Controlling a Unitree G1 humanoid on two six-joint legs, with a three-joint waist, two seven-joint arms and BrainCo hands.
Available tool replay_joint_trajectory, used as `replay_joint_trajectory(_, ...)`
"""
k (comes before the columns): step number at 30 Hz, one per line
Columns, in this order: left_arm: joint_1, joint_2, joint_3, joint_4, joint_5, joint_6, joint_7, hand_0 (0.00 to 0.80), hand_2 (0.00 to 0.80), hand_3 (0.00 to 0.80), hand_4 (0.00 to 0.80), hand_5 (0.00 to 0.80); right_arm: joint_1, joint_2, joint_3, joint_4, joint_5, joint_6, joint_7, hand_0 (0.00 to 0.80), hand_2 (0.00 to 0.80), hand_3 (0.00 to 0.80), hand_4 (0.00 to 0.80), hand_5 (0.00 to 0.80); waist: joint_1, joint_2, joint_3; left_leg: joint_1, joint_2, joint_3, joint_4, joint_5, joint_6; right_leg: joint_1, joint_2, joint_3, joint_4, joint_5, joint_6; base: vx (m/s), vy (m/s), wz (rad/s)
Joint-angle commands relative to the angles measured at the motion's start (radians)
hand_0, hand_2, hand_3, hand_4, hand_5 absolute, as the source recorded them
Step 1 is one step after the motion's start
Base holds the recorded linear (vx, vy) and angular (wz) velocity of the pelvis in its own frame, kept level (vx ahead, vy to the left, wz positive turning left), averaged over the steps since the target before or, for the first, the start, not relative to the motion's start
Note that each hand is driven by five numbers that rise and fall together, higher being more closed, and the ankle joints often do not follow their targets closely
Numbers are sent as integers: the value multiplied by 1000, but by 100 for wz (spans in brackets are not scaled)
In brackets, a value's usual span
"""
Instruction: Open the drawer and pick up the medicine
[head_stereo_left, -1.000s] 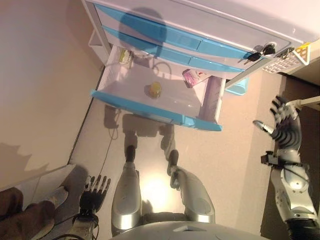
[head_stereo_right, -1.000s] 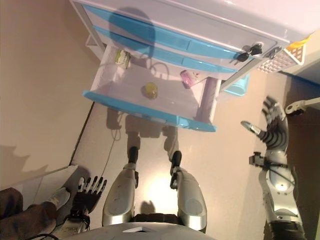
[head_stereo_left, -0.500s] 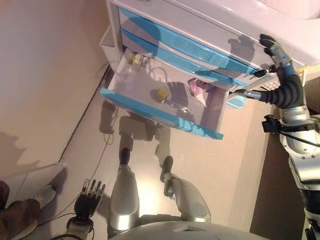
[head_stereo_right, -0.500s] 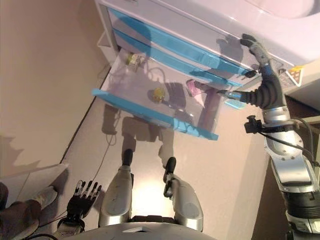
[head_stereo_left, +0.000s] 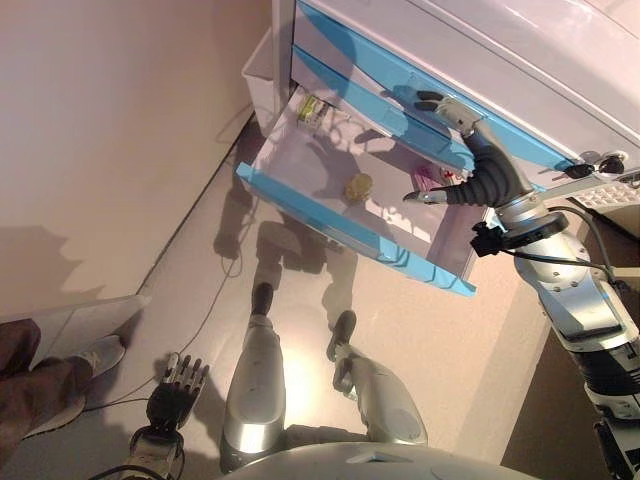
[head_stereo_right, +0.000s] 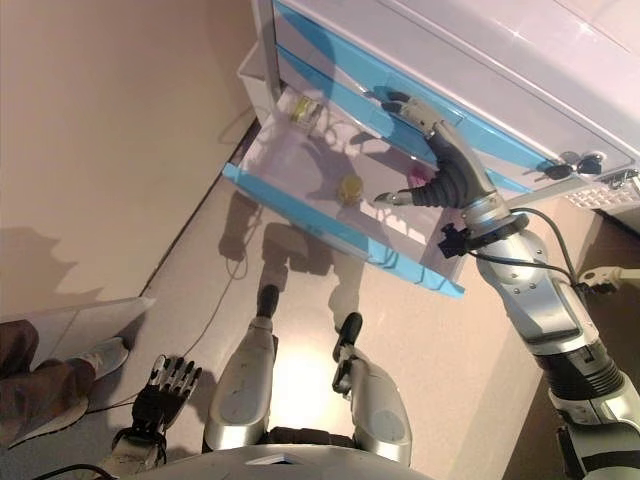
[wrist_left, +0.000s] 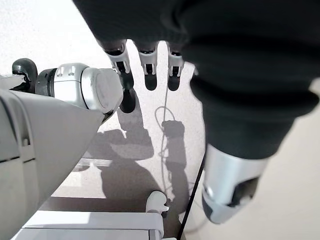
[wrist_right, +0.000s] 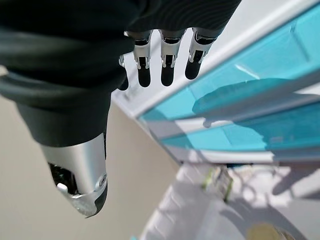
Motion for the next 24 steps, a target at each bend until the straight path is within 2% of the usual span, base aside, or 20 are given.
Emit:
replay_joint_trajectory(1,13,30,-29,-7,38,-40,-8,0,0,0,0,0,-73,-62,26,-18,-25,8,-33,0,0,0,0,0,10,-8,-16,-7,-57,3,3,-65,46,6,-35,16,45,11,81,0,0,0)
replay_joint_trajectory(14,11,48,-43,-27,35,-12,14,0,0,0,0,0,-167,-65,171,189,-108,95,-108,0,0,0,0,0,33,27,4,-58,-75,-9,31,-62,51,-36,-48,-3,71,8,75,0,-4,7)
replay_joint_trajectory(24,4,48,-67,-48,44,-3,11,0,0,0,0,0,-209,-33,246,393,-103,84,-151,0,0,0,0,0,42,50,4,-91,-87,-21,46,-59,55,-69,-57,-15,89,5,68,-7,3,6)
